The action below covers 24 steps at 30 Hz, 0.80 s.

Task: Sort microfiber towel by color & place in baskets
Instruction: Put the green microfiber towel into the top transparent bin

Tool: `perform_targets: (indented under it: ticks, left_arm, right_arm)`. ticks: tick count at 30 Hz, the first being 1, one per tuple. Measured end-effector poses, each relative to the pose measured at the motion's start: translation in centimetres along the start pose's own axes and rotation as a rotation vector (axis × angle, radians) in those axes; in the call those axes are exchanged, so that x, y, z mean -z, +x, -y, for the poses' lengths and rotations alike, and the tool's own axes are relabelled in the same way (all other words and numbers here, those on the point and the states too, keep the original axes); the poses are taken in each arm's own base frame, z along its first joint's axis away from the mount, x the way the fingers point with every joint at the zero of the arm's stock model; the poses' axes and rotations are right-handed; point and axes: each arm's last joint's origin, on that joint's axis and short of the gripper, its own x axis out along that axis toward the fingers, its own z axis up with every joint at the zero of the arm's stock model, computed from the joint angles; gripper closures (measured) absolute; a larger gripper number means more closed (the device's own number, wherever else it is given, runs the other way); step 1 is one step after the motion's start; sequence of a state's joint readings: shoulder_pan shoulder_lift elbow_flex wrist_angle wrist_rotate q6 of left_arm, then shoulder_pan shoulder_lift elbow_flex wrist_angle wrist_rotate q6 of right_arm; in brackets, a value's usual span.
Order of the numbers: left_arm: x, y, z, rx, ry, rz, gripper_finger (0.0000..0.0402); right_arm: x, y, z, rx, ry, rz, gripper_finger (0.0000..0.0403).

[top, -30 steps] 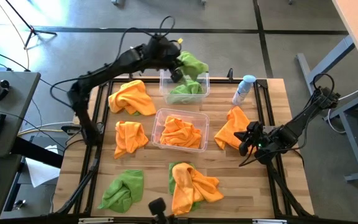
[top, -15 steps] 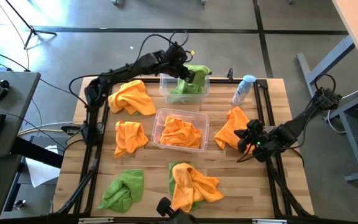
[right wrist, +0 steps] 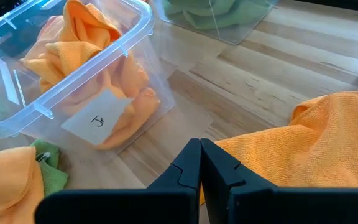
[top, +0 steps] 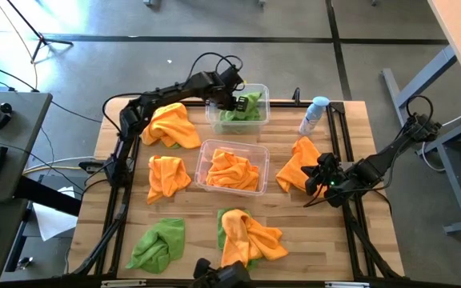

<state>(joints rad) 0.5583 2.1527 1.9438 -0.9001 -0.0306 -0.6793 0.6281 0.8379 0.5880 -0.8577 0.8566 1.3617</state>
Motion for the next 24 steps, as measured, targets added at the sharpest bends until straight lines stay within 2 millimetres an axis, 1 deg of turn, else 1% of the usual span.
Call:
perform_targets:
  ticks: [5,10,17,24]
  left_arm:
    - [0.0,-0.1,0.7,0.032,0.01,0.03,0.0399]
    - [0.2,-0.1,1.4,0.09,0.029,0.032,0.0384]
    - [0.5,-0.2,2.4,0.139,0.064,0.046,0.035]
    - [0.5,-0.2,2.6,0.146,0.102,0.054,0.031]
  right_arm:
    - [0.1,0.0,0.0,-0.005,-0.036,-0.023,0.0402]
    - [0.1,0.0,0.0,-0.01,-0.043,-0.044,0.0402]
    - [0.1,0.0,0.0,-0.01,-0.043,-0.046,0.0402]
    - [0.1,0.0,0.0,-0.011,-0.042,-0.047,0.0402]
